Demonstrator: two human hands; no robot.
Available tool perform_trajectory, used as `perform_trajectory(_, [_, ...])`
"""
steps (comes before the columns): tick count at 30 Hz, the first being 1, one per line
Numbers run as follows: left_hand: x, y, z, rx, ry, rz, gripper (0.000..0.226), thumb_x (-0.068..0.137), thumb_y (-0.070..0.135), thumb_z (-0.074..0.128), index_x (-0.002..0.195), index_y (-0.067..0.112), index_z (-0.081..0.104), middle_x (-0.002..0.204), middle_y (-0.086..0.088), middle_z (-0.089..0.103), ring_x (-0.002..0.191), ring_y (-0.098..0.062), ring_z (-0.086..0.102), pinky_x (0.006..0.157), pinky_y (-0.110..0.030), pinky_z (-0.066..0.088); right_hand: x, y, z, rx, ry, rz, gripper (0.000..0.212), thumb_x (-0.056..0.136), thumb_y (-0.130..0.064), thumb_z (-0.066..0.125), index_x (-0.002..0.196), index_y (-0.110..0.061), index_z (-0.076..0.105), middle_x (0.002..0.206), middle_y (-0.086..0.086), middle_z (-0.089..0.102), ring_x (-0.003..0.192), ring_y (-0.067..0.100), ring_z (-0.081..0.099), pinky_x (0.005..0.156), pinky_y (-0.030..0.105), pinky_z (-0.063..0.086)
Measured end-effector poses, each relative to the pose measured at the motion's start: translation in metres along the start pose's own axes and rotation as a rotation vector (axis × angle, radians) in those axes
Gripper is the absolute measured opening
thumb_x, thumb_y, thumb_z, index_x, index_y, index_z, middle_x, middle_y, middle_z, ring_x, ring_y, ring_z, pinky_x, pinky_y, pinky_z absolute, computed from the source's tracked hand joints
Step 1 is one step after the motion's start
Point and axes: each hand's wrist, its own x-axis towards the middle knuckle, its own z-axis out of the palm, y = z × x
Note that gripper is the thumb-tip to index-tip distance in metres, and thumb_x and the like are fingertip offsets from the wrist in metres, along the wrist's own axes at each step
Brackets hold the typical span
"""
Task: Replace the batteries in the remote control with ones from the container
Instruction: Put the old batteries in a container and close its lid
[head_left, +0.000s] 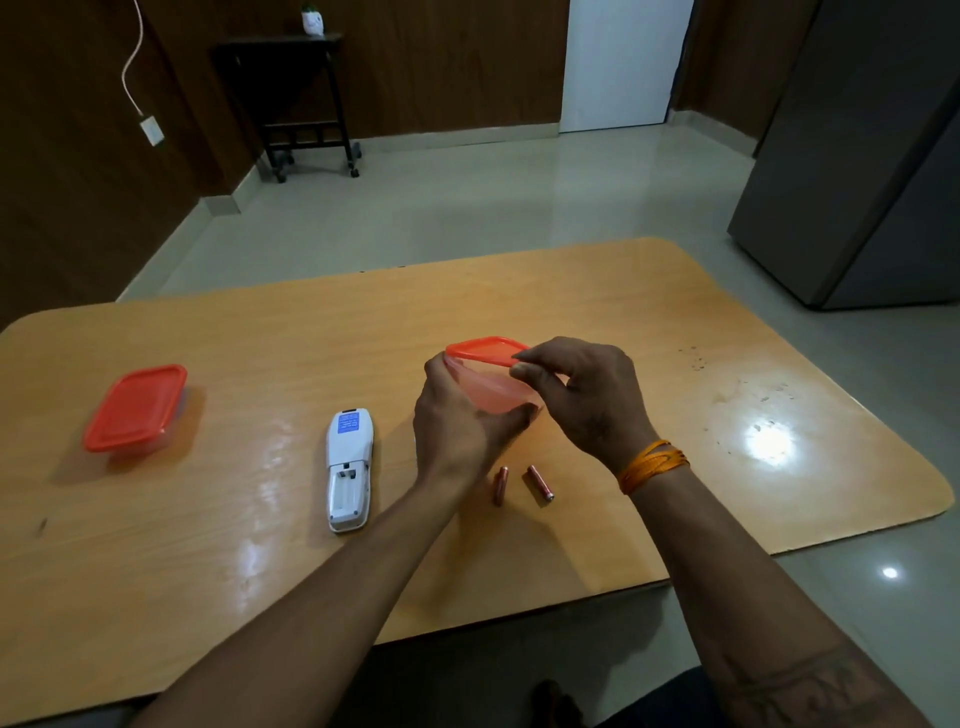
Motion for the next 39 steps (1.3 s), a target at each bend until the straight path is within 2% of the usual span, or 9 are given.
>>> perform_trajectory(5, [0.008, -0.001, -0.004, -0.011, -0.024, 0.003, 0.116, 0.066, 0.049, 0.095, 0.156, 0.021, 0.027, 0.154, -0.004, 0.048, 0.14, -0.028, 0.05, 0.103, -0.034, 0.049, -0.006, 0.007, 0.01, -0.083, -0.016, -0.02, 0.03, 0.097, -0.027, 0.067, 0.119, -0.009, 0.075, 0.117, 0.01, 0.077, 0.107, 0.028, 0.073, 0.089, 0.042, 0.062])
perform_trajectory(8, [0.01, -0.007, -0.006, -0.004, -0.022, 0.013, 0.117, 0.063, 0.052, 0.095, 0.155, 0.021, 0.029, 0.151, -0.003, 0.05, 0.138, -0.026, 0.05, 0.097, -0.028, 0.047, -0.01, 0.017, 0.016, -0.098, -0.023, -0.002, 0.025, 0.095, -0.009, 0.072, 0.12, -0.007, 0.074, 0.115, 0.011, 0.077, 0.103, 0.029, 0.074, 0.088, 0.043, 0.063])
perform_trajectory(15, [0.008, -0.016, -0.008, -0.005, -0.031, 0.04, 0.112, 0.058, 0.053, 0.097, 0.148, 0.022, 0.036, 0.143, 0.001, 0.054, 0.127, -0.019, 0.054, 0.087, -0.022, 0.047, 0.004, 0.03, 0.018, -0.102, 0.177, 0.061, 0.013, 0.102, -0.015, 0.065, 0.105, -0.006, 0.073, 0.084, 0.009, 0.075, 0.067, 0.028, 0.067, 0.056, 0.034, 0.052])
perform_trajectory(20, [0.011, -0.003, 0.002, -0.02, -0.016, -0.01, 0.112, 0.058, 0.048, 0.098, 0.147, 0.015, 0.039, 0.139, -0.001, 0.057, 0.127, -0.023, 0.057, 0.098, -0.036, 0.052, 0.0, 0.039, 0.019, -0.106, 0.394, 0.248, 0.016, 0.104, -0.015, 0.064, 0.097, -0.001, 0.069, 0.079, 0.014, 0.071, 0.062, 0.033, 0.062, 0.055, 0.029, 0.038])
perform_trajectory(24, [0.013, 0.006, 0.019, -0.078, 0.016, -0.089, 0.112, 0.058, 0.043, 0.099, 0.147, 0.013, 0.037, 0.141, -0.003, 0.058, 0.128, -0.023, 0.057, 0.093, -0.028, 0.047, -0.008, 0.054, 0.001, -0.032, 0.582, 0.456, 0.026, 0.107, -0.023, 0.058, 0.092, -0.002, 0.062, 0.077, 0.014, 0.066, 0.063, 0.029, 0.055, 0.056, 0.032, 0.039])
perform_trajectory(30, [0.021, 0.013, 0.045, -0.119, 0.054, -0.187, 0.113, 0.059, 0.036, 0.1, 0.147, 0.007, 0.035, 0.145, -0.01, 0.057, 0.134, -0.031, 0.055, 0.103, -0.035, 0.048, -0.021, 0.066, -0.012, 0.034, 0.65, 0.663, 0.028, 0.107, -0.027, 0.058, 0.116, -0.004, 0.071, 0.095, 0.013, 0.075, 0.078, 0.021, 0.061, 0.069, 0.034, 0.053])
perform_trajectory(33, [0.022, 0.016, 0.049, -0.119, 0.02, -0.237, 0.135, 0.056, 0.043, 0.1, 0.158, 0.004, 0.019, 0.153, -0.014, 0.052, 0.141, -0.034, 0.049, 0.11, -0.046, 0.049, -0.025, 0.07, -0.017, 0.033, 0.635, 0.74, 0.03, 0.106, -0.024, 0.059, 0.121, -0.002, 0.072, 0.1, 0.014, 0.076, 0.083, 0.018, 0.059, 0.075, 0.032, 0.051])
perform_trajectory(36, [0.02, 0.02, 0.05, -0.123, -0.018, -0.249, 0.147, 0.065, 0.039, 0.098, 0.165, 0.003, -0.003, 0.164, -0.016, 0.039, 0.152, -0.032, 0.036, 0.12, -0.043, 0.038, -0.031, 0.078, -0.019, 0.029, 0.541, 0.831, 0.028, 0.105, -0.022, 0.059, 0.112, -0.001, 0.075, 0.091, 0.014, 0.074, 0.082, 0.025, 0.063, 0.077, 0.037, 0.055])
perform_trajectory(39, [0.016, 0.02, 0.048, -0.122, -0.045, -0.26, 0.143, 0.068, 0.037, 0.097, 0.165, 0.004, -0.002, 0.166, -0.014, 0.037, 0.153, -0.03, 0.034, 0.121, -0.041, 0.036, -0.039, 0.085, -0.019, 0.01, 0.427, 0.916, 0.031, 0.103, -0.027, 0.06, 0.116, -0.004, 0.077, 0.101, 0.016, 0.078, 0.097, 0.035, 0.07, 0.083, 0.036, 0.052])
